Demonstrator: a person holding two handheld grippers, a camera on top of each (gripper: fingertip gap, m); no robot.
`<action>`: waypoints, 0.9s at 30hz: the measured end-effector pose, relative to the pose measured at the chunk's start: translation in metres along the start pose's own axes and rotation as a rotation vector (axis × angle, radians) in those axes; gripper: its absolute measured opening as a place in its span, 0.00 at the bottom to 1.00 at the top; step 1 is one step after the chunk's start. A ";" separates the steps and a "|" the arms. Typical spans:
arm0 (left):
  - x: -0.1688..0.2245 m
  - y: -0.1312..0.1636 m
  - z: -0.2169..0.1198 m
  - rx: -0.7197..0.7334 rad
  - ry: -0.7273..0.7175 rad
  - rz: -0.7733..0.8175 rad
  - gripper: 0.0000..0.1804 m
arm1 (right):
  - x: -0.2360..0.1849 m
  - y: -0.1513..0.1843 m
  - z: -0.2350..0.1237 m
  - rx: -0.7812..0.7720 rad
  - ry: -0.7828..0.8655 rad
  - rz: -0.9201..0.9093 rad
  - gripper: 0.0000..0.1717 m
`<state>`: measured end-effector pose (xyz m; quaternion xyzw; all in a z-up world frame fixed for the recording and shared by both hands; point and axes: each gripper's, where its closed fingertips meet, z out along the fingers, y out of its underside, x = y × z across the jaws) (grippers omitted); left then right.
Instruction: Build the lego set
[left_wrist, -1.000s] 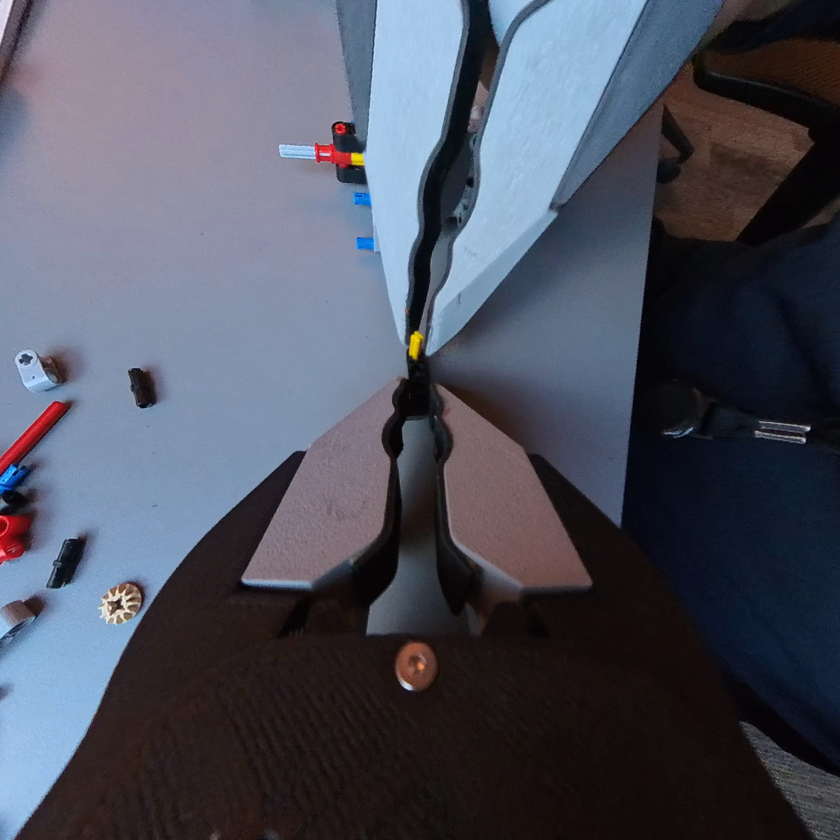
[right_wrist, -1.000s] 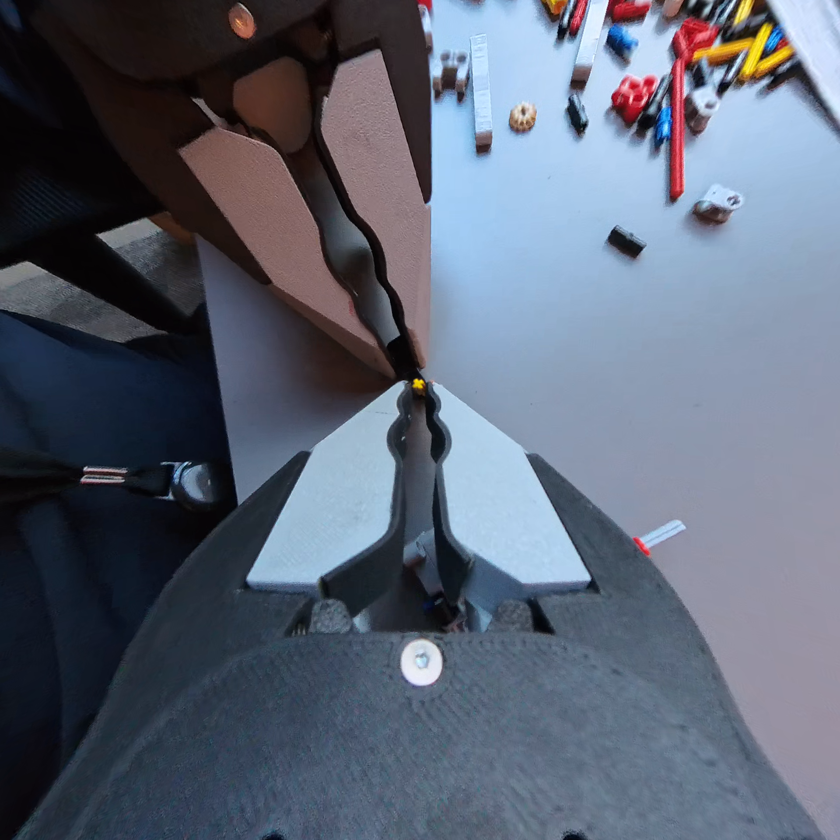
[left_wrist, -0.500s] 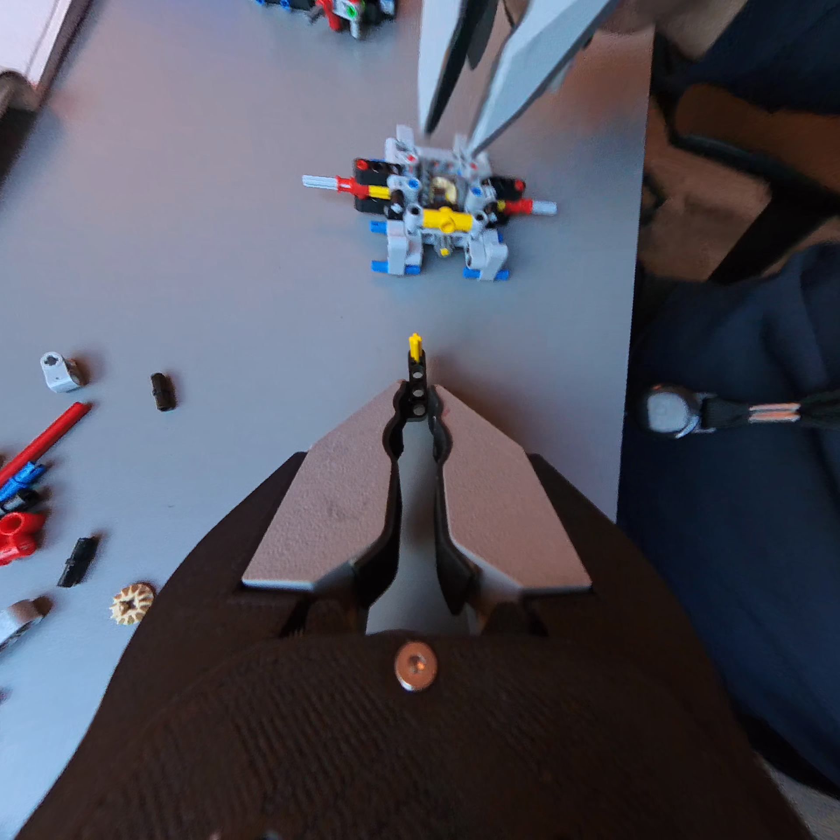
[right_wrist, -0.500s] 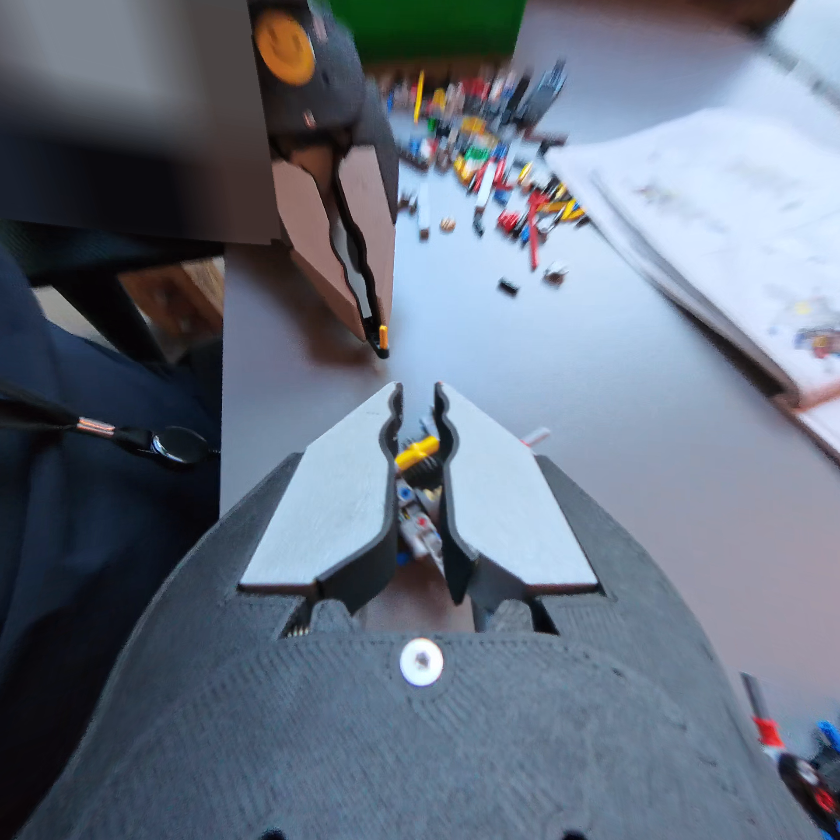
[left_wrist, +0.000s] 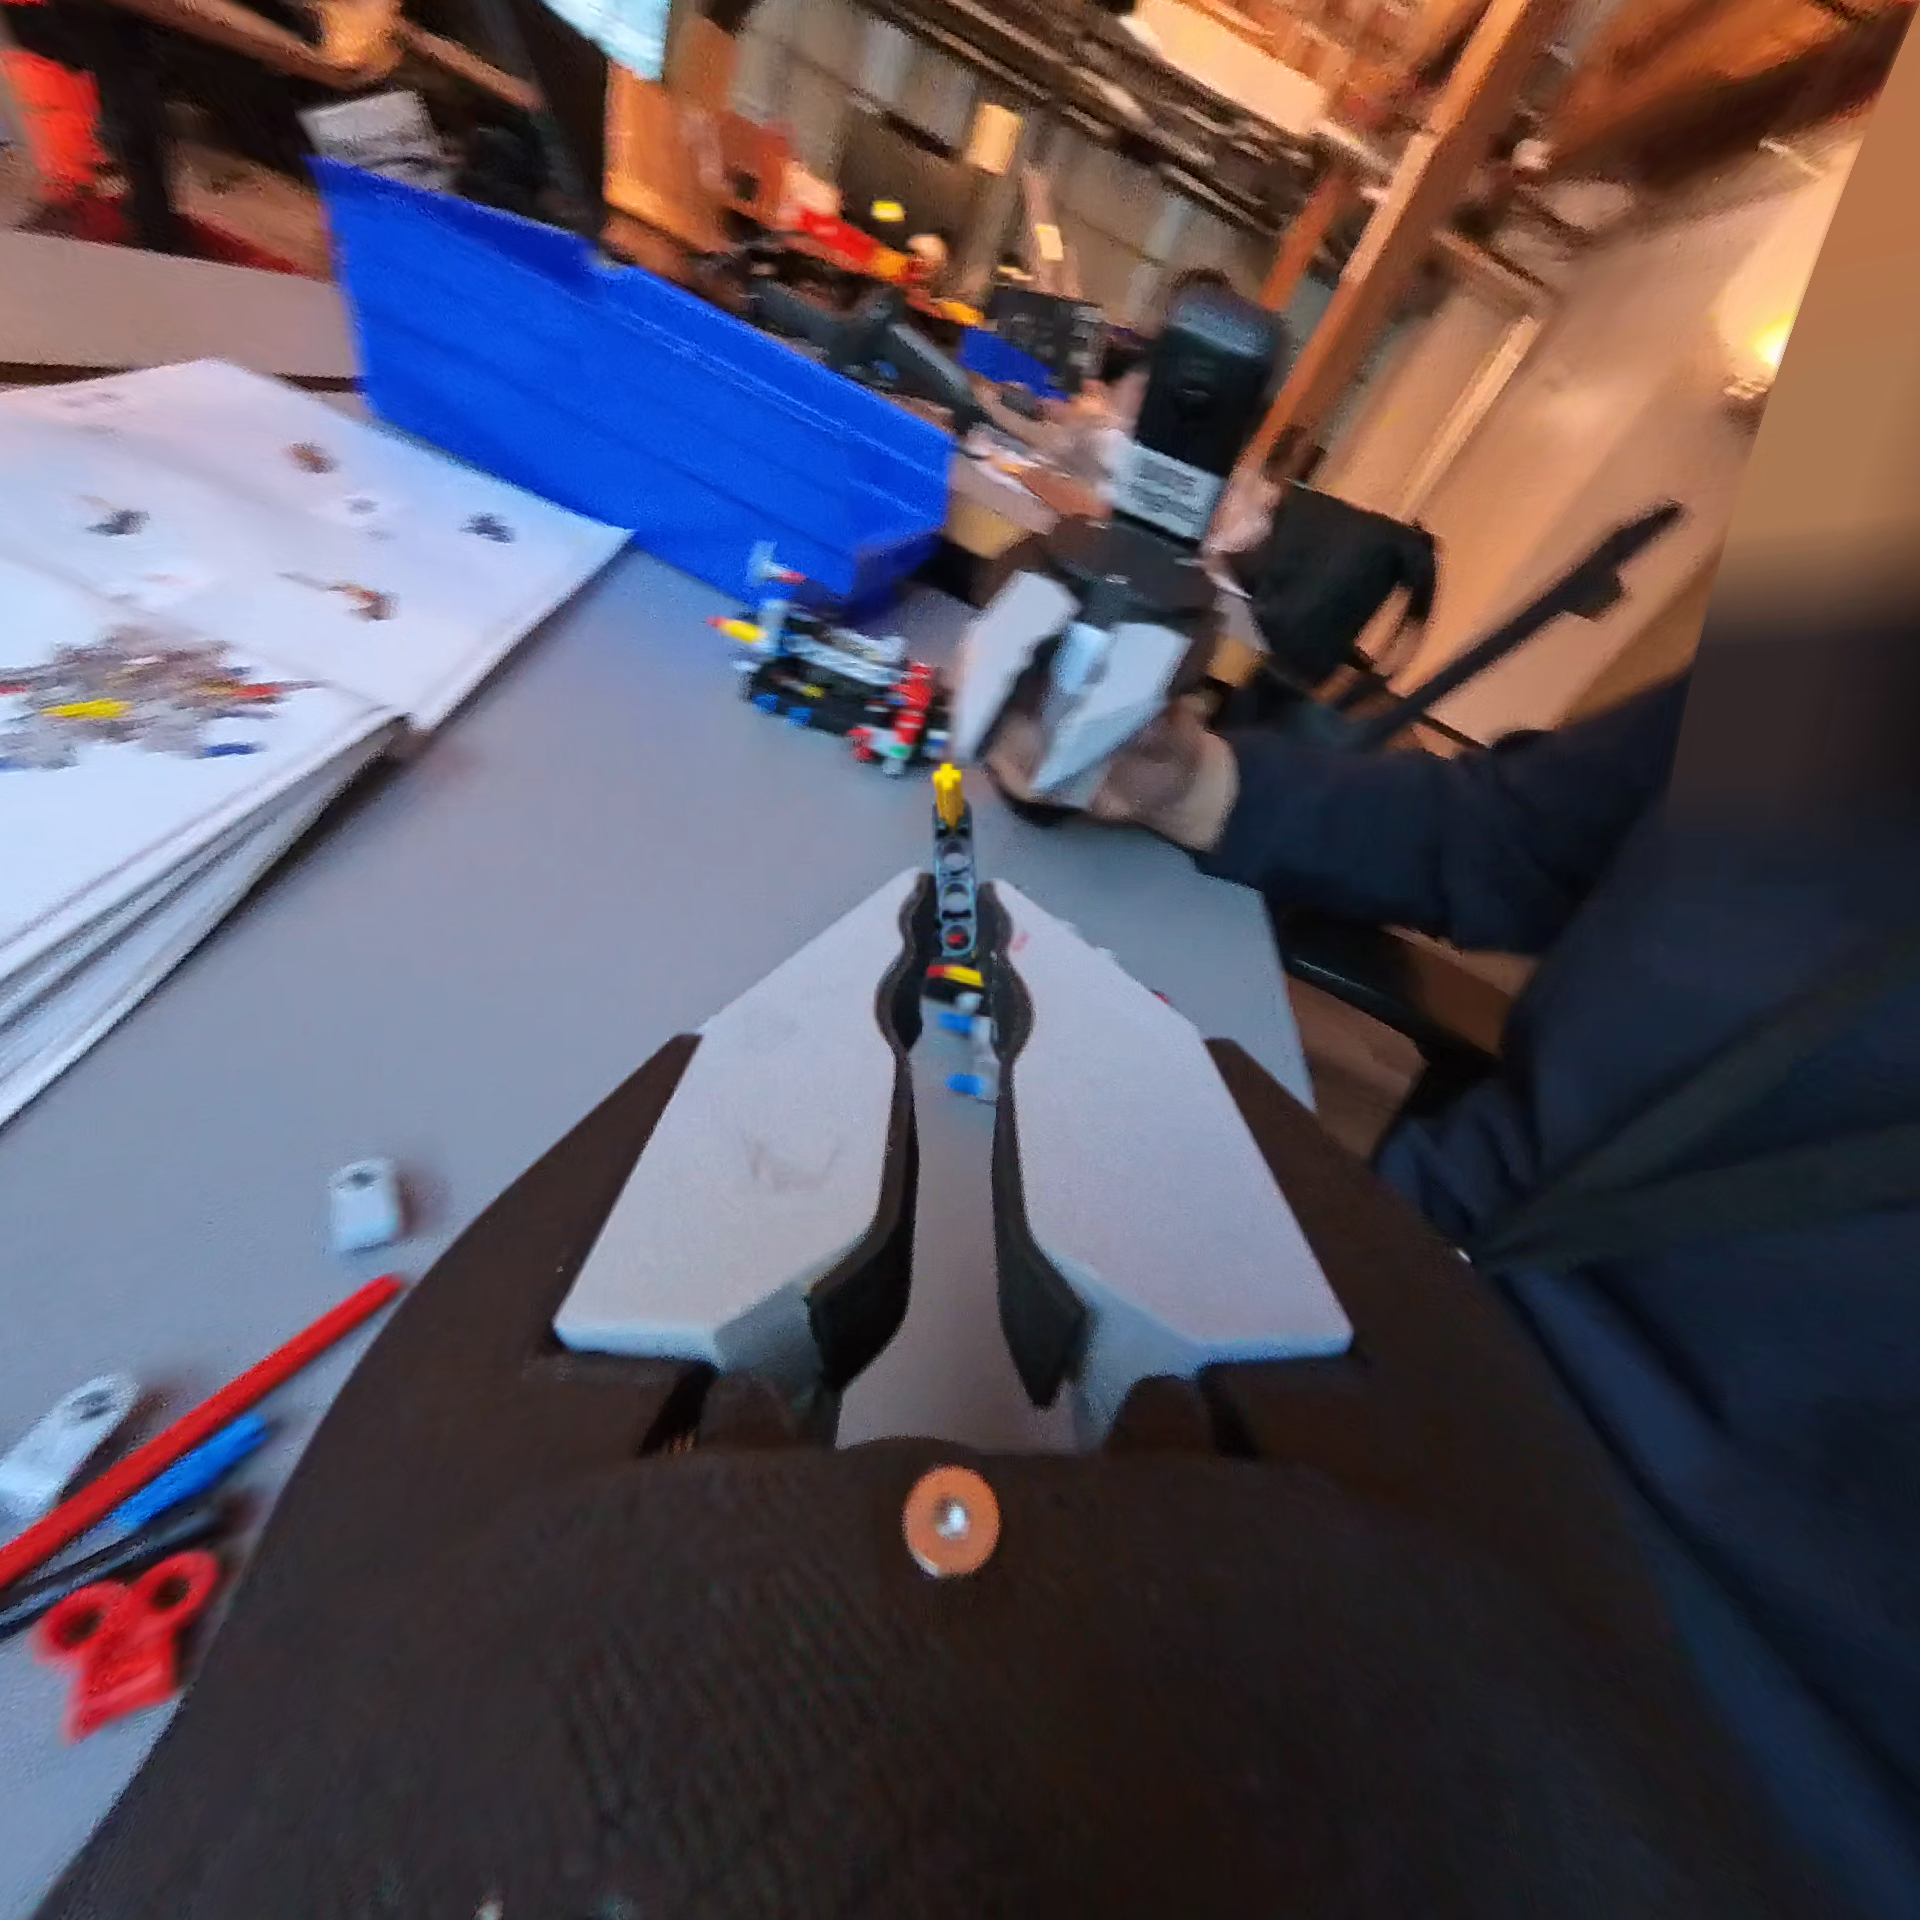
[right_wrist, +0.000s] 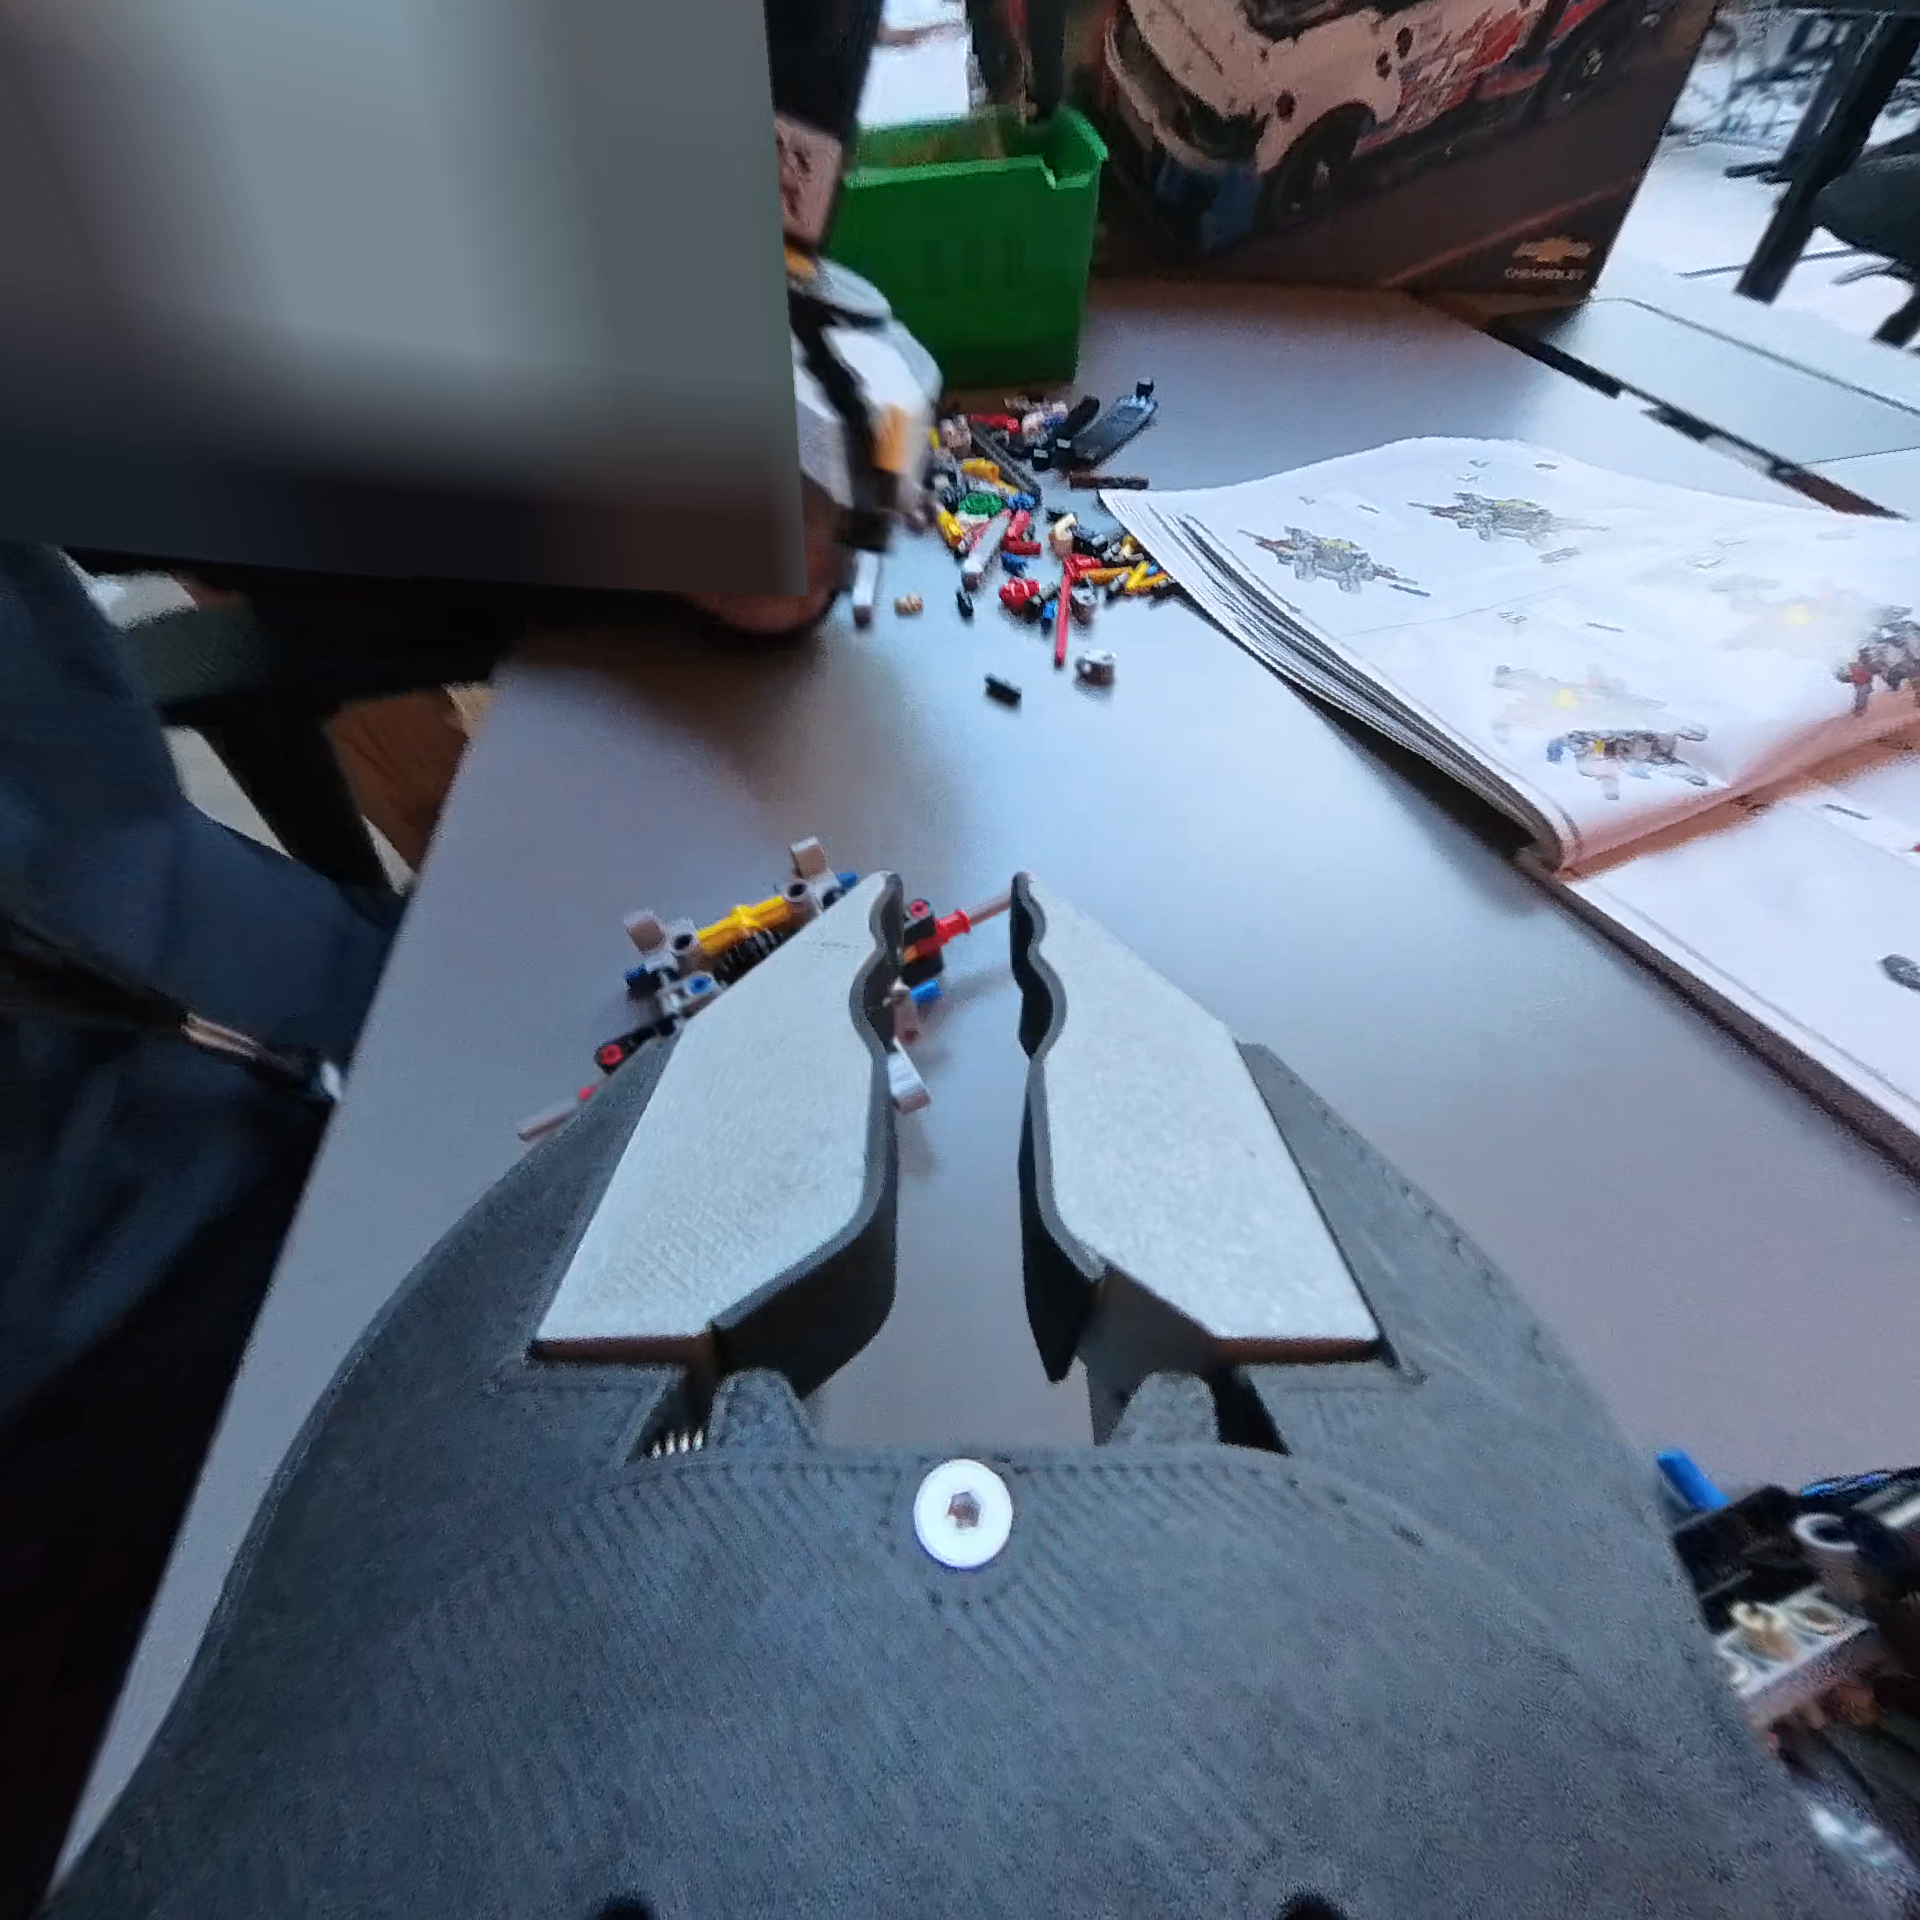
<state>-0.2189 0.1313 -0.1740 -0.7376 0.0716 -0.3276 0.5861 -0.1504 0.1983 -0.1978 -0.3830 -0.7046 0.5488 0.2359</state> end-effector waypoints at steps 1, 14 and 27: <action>-0.013 -0.002 0.000 0.000 -0.054 -0.011 0.03 | 0.001 -0.003 -0.003 0.024 -0.006 0.029 0.09; -0.071 0.041 0.021 -0.418 -0.503 0.271 0.03 | 0.015 -0.003 -0.007 0.013 0.070 0.052 0.05; -0.051 0.074 0.017 -0.548 -0.466 0.161 0.04 | 0.025 0.000 -0.009 0.012 0.112 0.056 0.04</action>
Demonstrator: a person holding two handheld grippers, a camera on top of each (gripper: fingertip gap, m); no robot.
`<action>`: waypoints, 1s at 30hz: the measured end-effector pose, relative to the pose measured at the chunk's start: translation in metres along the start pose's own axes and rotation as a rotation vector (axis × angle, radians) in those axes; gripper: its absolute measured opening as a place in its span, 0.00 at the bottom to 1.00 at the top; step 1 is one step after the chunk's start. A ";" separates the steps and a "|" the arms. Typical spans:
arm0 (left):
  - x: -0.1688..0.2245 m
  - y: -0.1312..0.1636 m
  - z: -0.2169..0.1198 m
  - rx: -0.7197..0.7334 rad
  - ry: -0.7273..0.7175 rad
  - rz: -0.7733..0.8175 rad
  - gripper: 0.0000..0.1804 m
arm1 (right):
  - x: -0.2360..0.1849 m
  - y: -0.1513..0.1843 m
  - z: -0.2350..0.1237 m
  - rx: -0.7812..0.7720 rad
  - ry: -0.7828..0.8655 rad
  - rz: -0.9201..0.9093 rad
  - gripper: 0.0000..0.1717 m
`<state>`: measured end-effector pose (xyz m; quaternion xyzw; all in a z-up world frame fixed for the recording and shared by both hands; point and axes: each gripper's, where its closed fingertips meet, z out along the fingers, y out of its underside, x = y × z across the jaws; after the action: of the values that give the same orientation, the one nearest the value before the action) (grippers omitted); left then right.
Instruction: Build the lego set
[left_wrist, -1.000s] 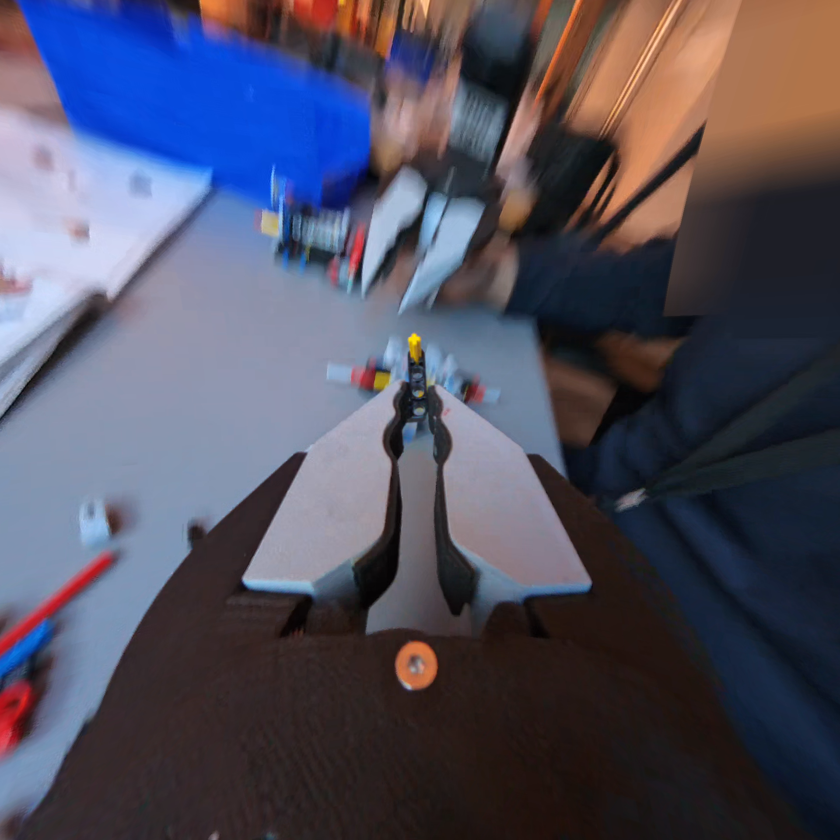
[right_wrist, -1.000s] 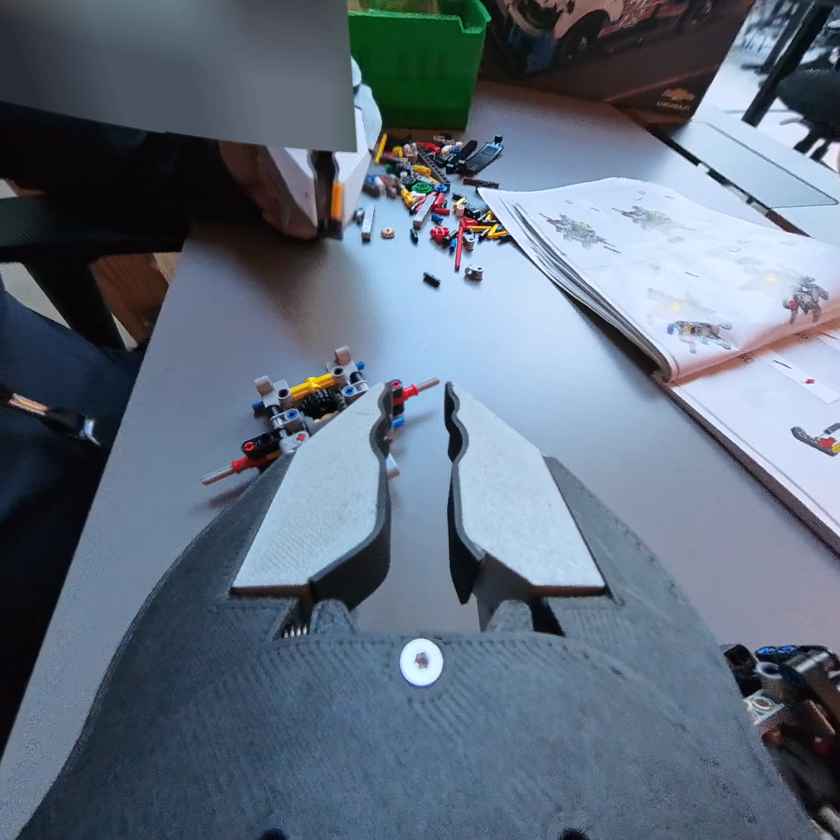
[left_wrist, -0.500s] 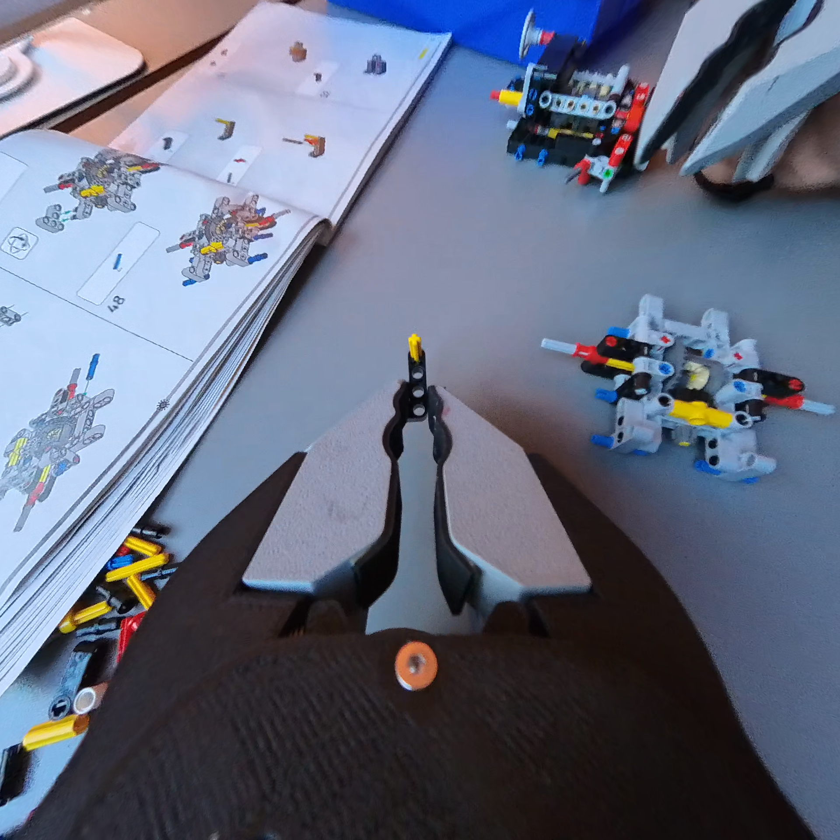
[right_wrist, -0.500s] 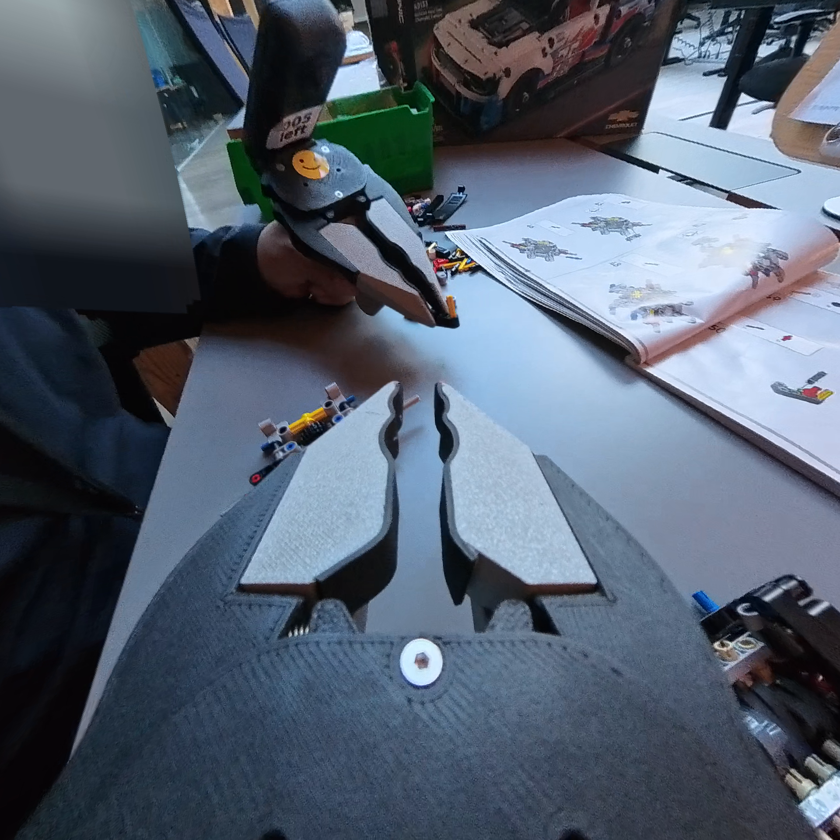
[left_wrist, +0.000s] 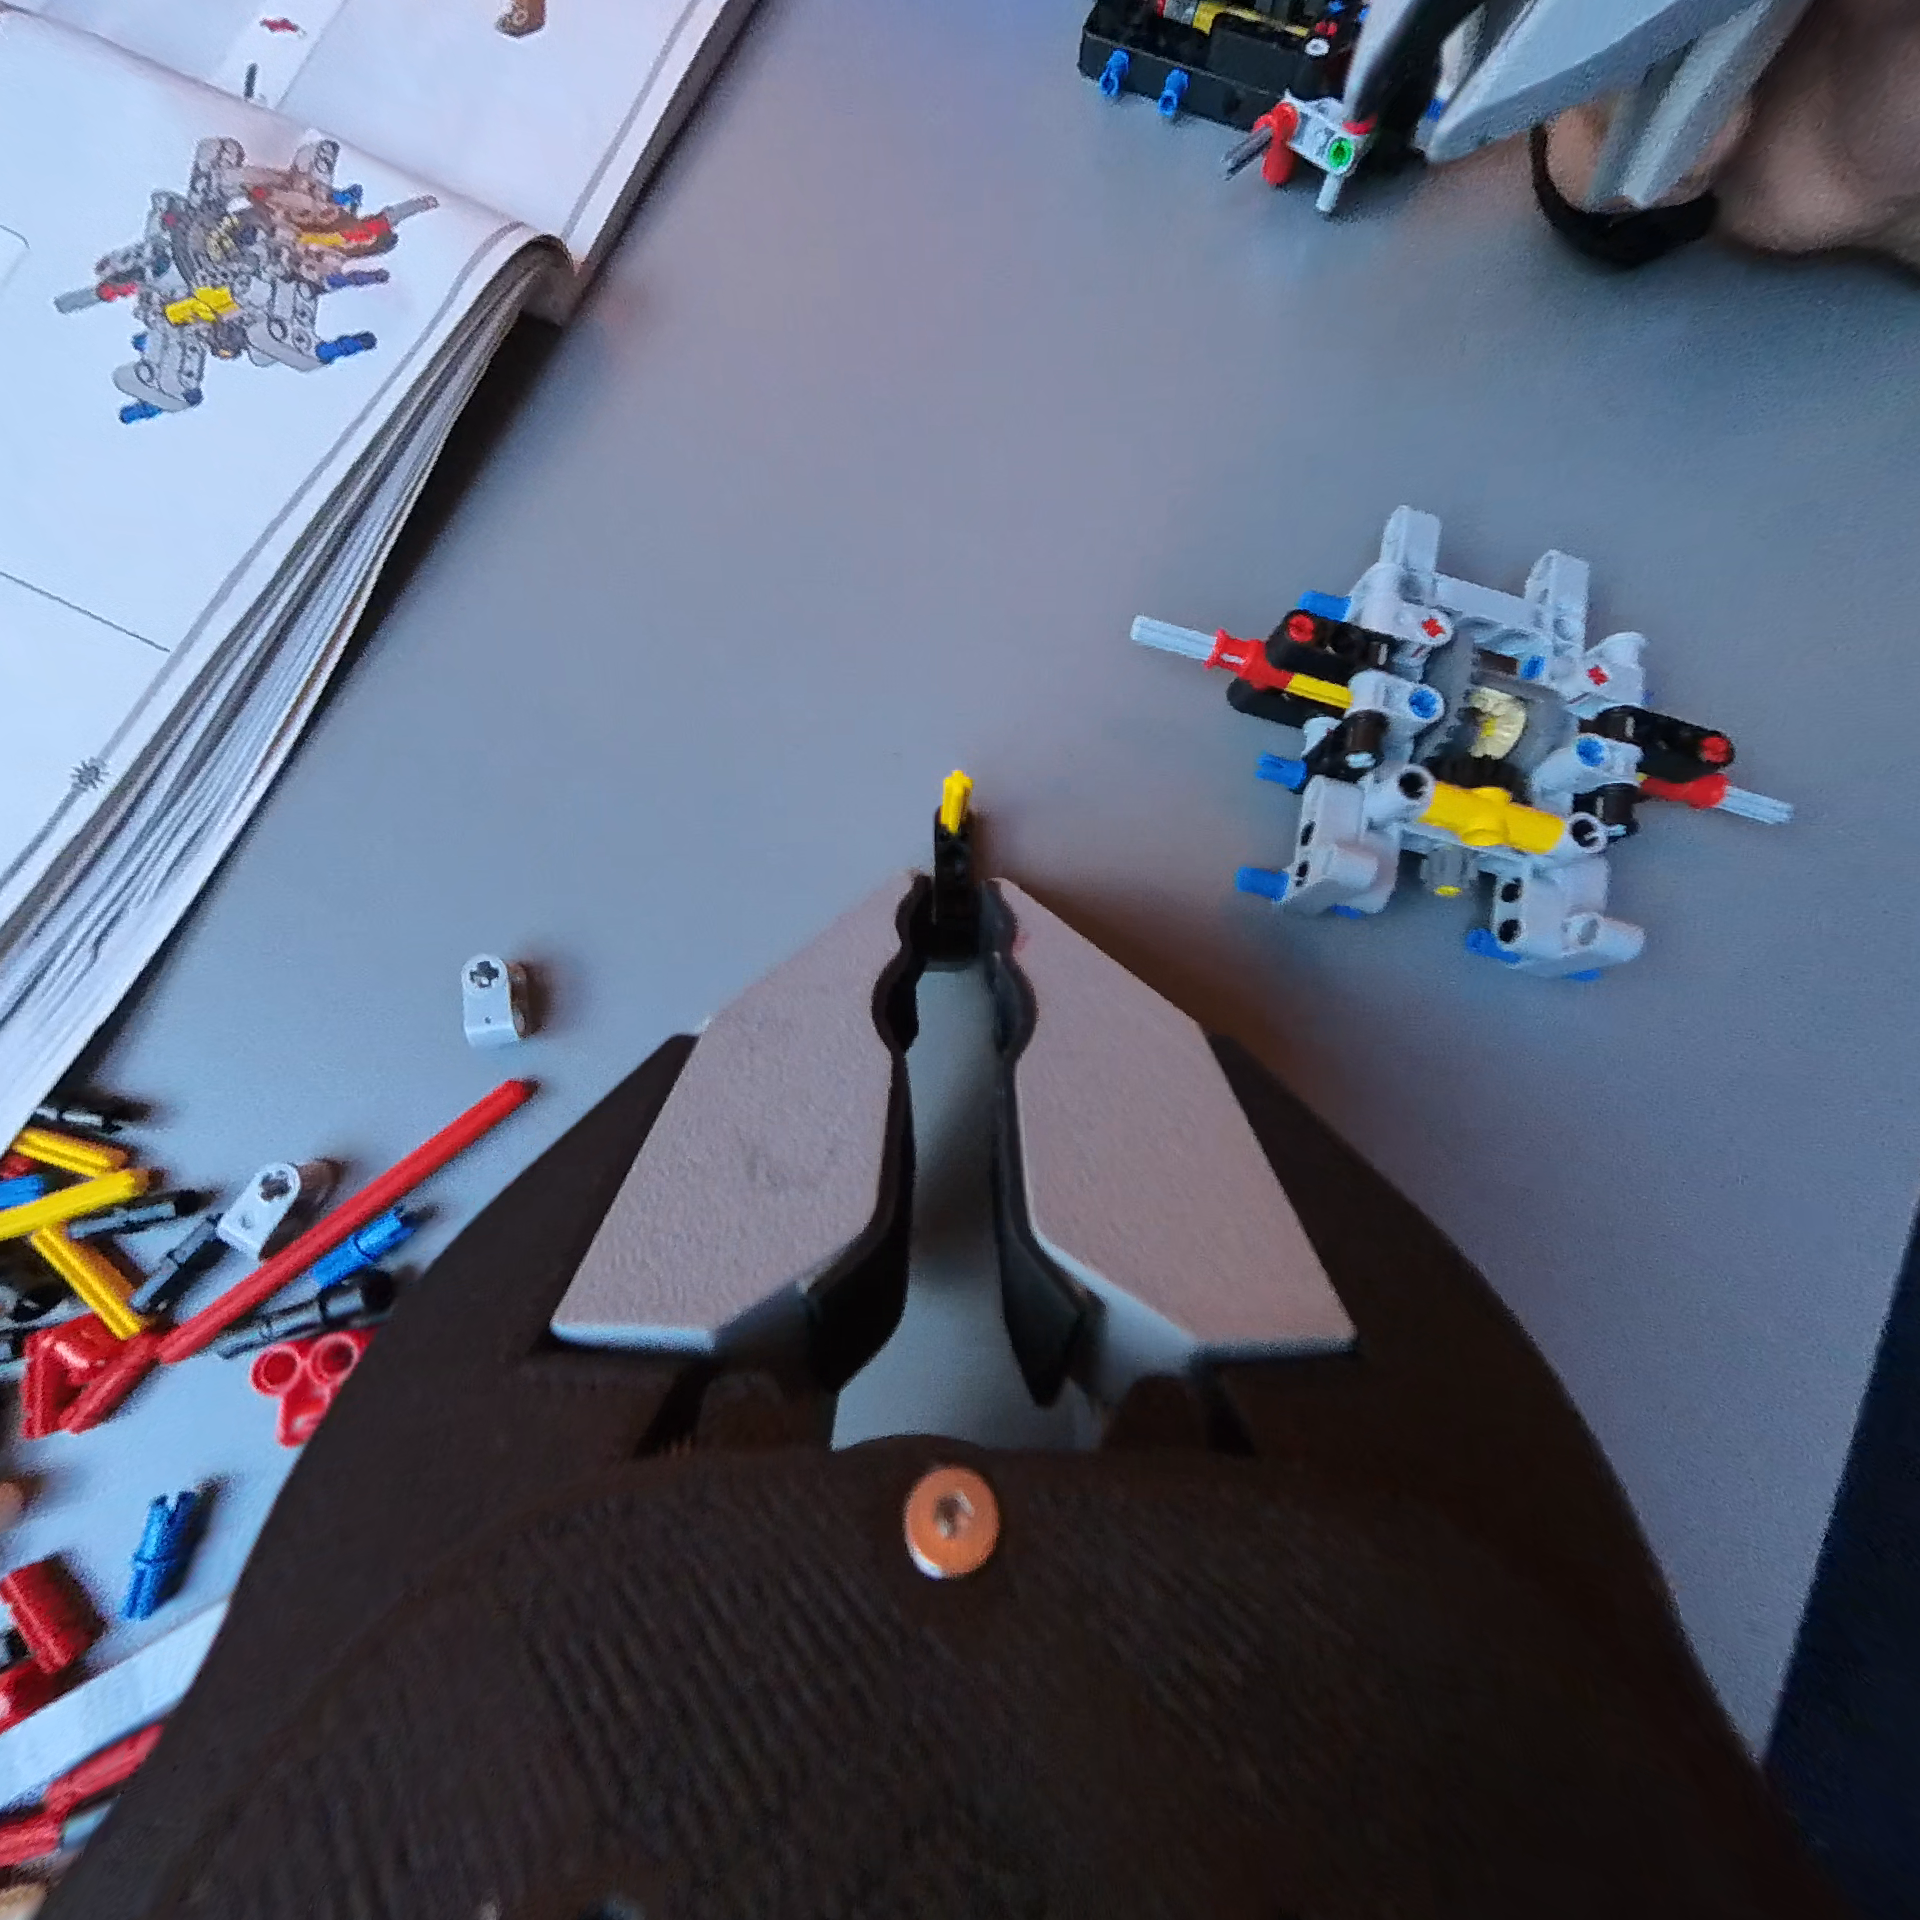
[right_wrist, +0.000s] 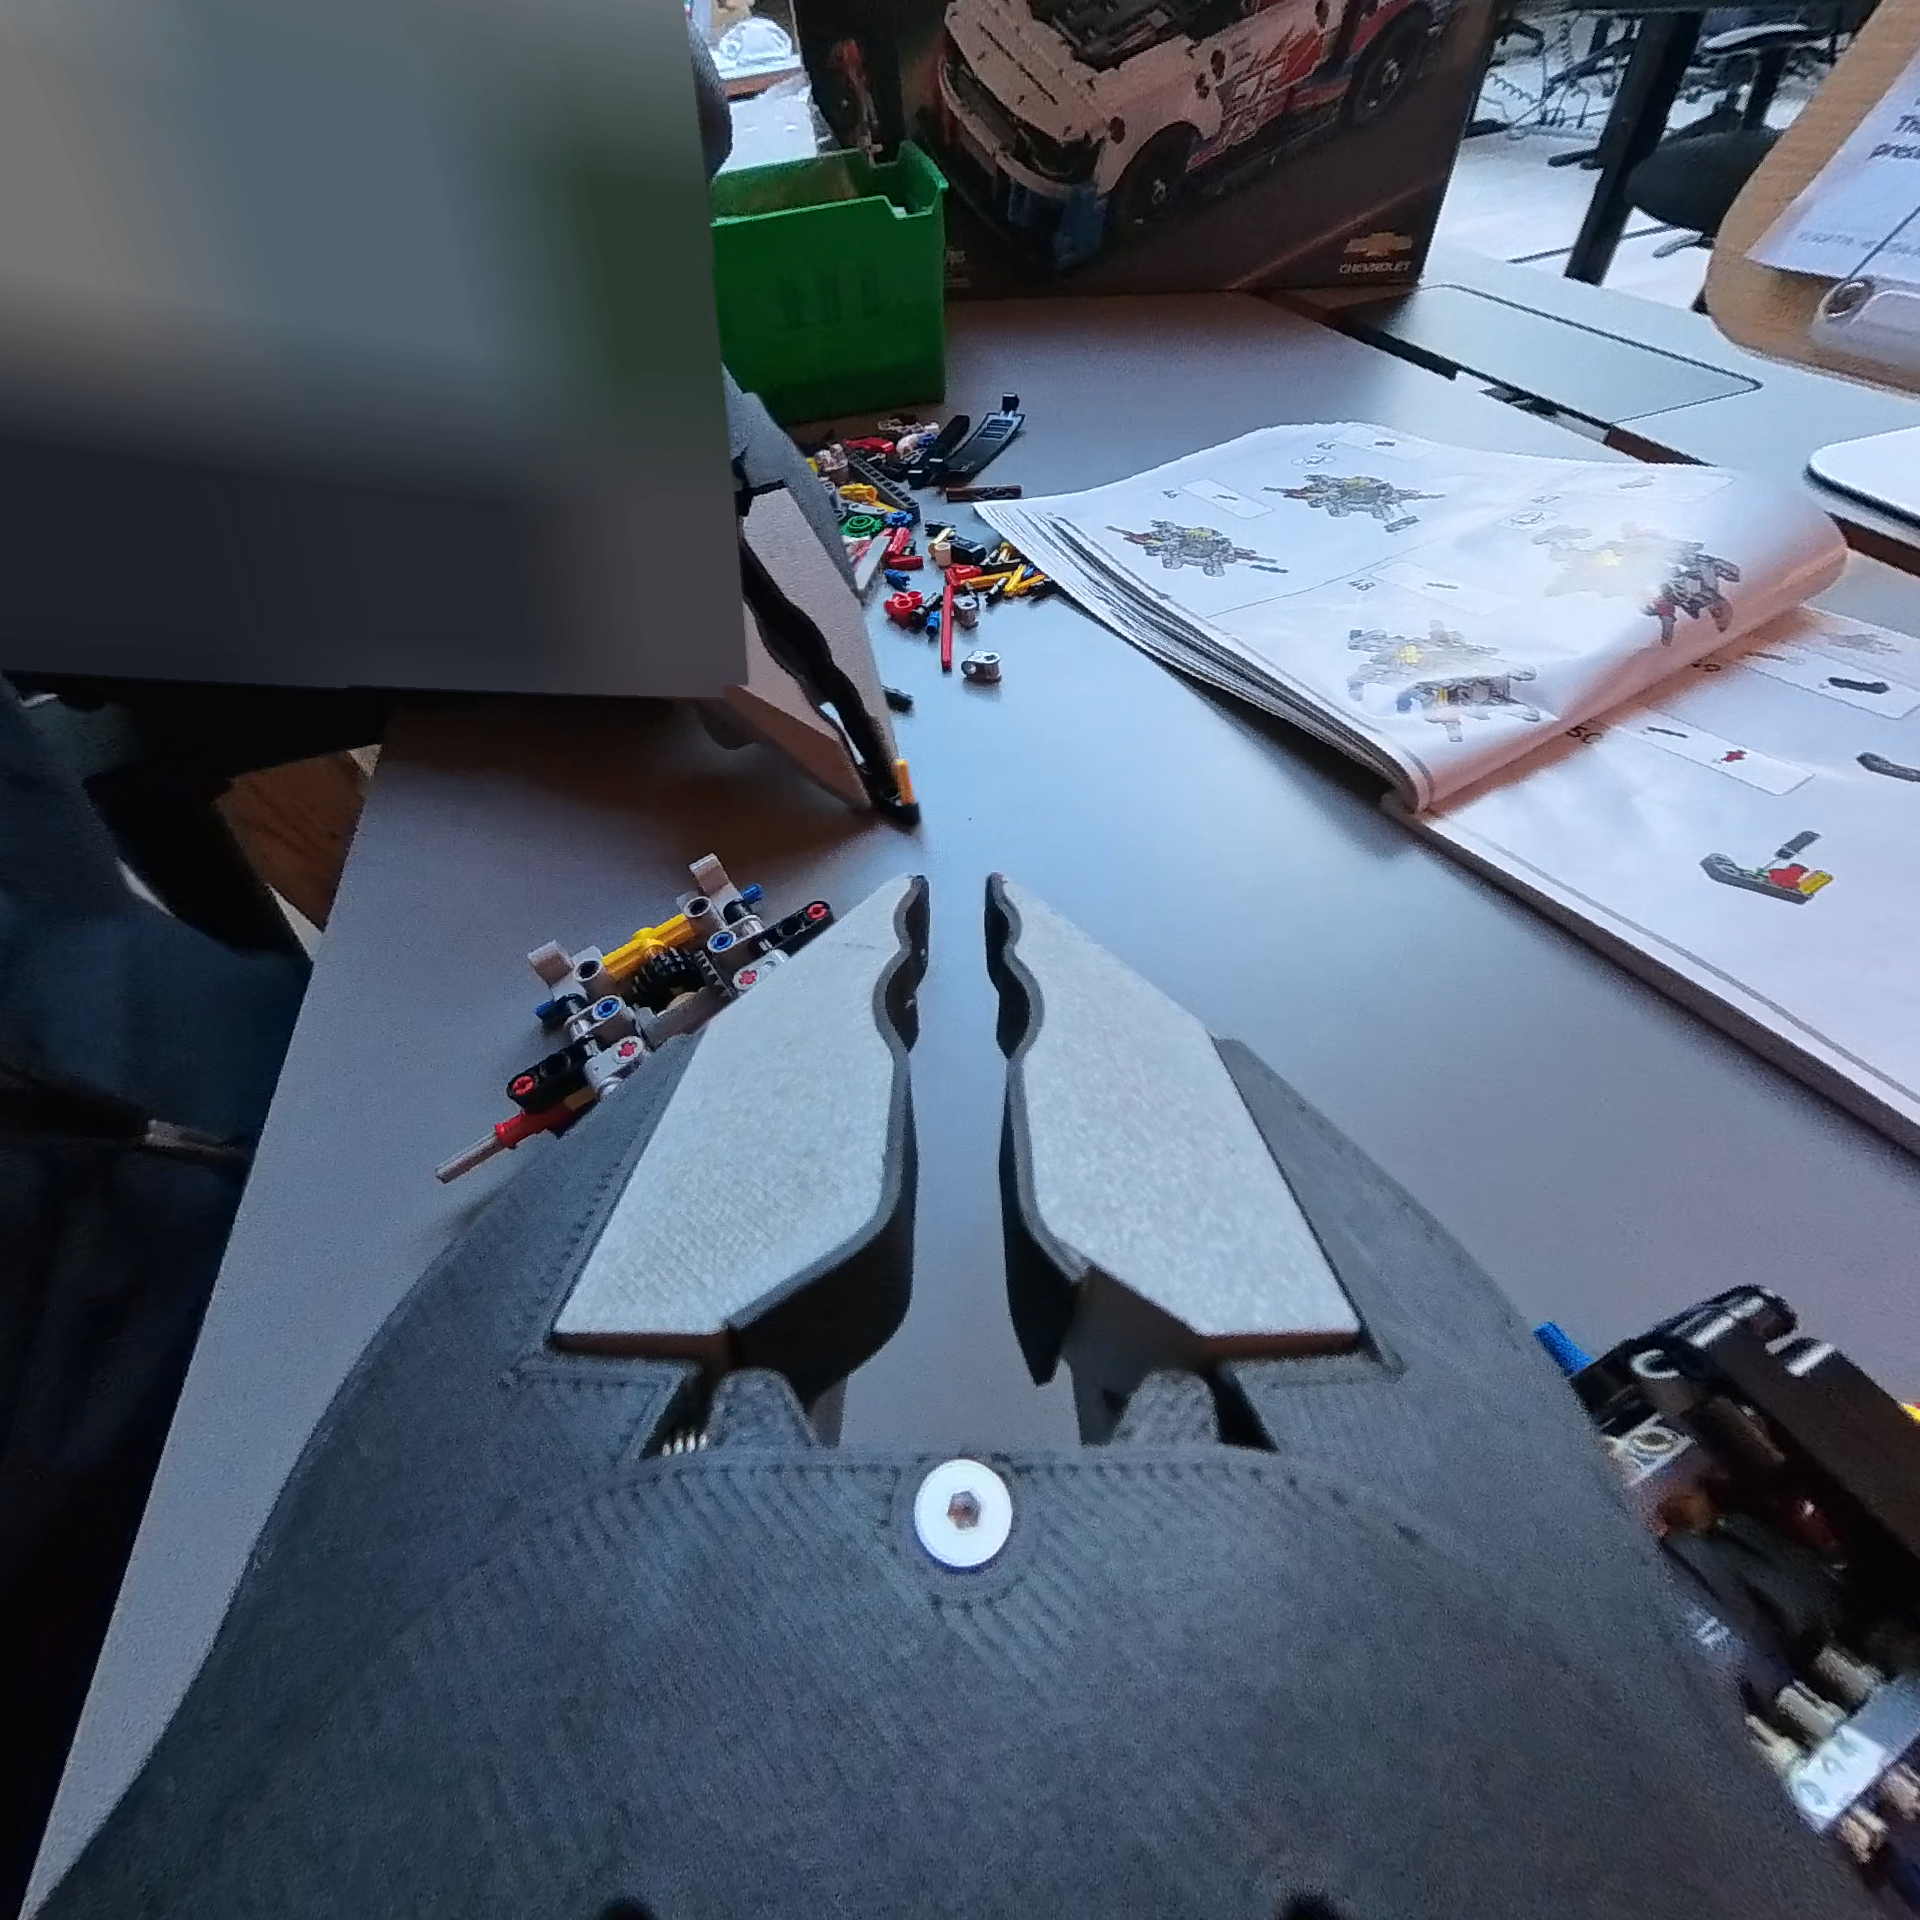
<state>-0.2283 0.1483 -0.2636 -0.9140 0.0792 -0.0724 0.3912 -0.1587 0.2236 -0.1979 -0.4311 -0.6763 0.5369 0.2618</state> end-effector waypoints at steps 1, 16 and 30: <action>0.000 0.001 -0.001 0.001 0.000 -0.012 0.07 | 0.001 0.000 -0.001 0.002 0.003 0.006 0.04; 0.005 0.011 -0.040 0.136 -0.076 -0.058 0.14 | 0.008 -0.002 -0.006 0.018 0.059 0.012 0.05; -0.004 0.008 -0.052 0.203 -0.087 -0.097 0.11 | 0.010 -0.003 -0.006 0.025 0.052 0.018 0.05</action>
<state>-0.2430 0.1075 -0.2342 -0.8748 0.0102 -0.0593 0.4807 -0.1597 0.2348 -0.1944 -0.4478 -0.6584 0.5363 0.2800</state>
